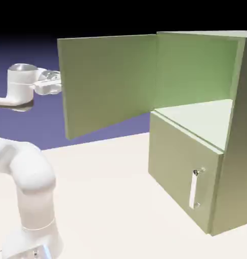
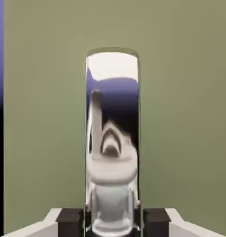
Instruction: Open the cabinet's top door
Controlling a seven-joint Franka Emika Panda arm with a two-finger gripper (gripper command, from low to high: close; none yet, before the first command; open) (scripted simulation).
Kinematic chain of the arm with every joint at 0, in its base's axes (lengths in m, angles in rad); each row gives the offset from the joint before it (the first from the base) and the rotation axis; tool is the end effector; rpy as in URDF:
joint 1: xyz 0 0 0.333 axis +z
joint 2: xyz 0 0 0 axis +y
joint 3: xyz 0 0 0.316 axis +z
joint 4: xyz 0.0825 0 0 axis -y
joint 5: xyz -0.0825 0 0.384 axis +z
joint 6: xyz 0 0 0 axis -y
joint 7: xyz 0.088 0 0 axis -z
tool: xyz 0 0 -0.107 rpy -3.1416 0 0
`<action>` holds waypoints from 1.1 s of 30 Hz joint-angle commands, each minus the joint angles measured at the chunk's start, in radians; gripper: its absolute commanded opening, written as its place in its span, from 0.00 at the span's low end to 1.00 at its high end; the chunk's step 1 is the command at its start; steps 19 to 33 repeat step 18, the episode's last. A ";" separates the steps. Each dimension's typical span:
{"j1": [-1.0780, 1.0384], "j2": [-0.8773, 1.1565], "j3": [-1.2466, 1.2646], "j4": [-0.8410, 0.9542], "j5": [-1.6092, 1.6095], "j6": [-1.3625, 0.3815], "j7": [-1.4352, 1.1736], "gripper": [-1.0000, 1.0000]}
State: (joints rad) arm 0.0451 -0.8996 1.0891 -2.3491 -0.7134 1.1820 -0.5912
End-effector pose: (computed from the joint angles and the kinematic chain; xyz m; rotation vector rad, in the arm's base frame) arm 0.1378 0.2967 0.5316 1.3352 0.8474 -0.3445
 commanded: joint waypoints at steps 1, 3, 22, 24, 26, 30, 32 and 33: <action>-0.036 0.010 0.031 0.033 0.012 -0.023 0.002 0.00; -0.109 0.026 0.090 0.098 0.034 -0.068 0.003 0.00; -0.647 -0.038 0.436 0.582 0.156 -0.349 -0.087 0.00; -0.647 -0.038 0.436 0.582 0.156 -0.349 -0.087 0.00; -0.647 -0.038 0.436 0.582 0.156 -0.349 -0.087 0.00; -0.647 -0.038 0.436 0.582 0.156 -0.349 -0.087 0.00; -0.647 -0.038 0.436 0.582 0.156 -0.349 -0.087 0.00; -0.647 -0.038 0.436 0.582 0.156 -0.349 -0.087 0.00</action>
